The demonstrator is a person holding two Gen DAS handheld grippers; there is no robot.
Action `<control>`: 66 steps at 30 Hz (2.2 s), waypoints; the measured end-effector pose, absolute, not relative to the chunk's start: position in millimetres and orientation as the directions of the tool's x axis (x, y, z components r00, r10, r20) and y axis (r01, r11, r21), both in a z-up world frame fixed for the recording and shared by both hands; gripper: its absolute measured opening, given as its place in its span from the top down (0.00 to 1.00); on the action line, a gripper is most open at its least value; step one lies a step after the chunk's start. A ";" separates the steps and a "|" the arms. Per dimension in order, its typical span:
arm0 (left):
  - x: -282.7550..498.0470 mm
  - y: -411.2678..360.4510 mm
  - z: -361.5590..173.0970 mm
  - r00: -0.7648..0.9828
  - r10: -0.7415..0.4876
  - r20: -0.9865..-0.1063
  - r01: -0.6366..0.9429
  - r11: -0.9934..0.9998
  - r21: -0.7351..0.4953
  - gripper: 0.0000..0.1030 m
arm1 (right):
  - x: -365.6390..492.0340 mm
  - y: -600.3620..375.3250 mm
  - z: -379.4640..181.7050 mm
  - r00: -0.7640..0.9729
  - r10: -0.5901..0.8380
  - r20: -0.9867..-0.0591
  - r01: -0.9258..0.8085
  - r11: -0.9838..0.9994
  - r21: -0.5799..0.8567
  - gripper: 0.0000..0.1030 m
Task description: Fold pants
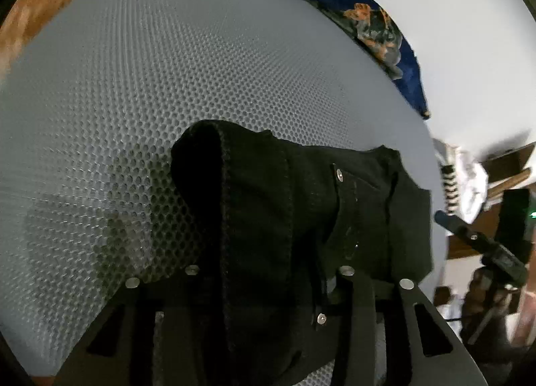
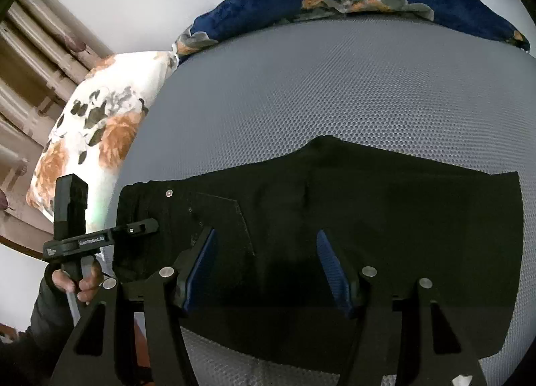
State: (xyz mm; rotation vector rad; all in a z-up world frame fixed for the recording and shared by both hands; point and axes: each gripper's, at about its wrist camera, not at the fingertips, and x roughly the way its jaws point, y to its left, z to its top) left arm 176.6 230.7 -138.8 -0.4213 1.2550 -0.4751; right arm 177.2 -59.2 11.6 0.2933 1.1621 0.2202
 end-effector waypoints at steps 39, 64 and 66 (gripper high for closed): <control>154.4 -30.6 -21.4 0.332 -0.386 -0.861 0.151 0.923 -0.355 0.77 | 100.4 -289.5 26.7 0.598 0.307 -0.740 0.171 0.853 0.493 0.42; 157.5 -177.7 -98.6 0.224 -0.347 -0.911 0.261 0.922 -0.287 0.64 | 67.9 -335.3 -4.5 0.599 0.296 -0.744 0.275 0.797 0.538 0.41; 154.1 -182.1 -96.8 0.231 -0.348 -0.909 0.286 0.917 -0.278 0.58 | 67.4 -335.6 -5.1 0.597 0.298 -0.744 0.276 0.795 0.540 0.41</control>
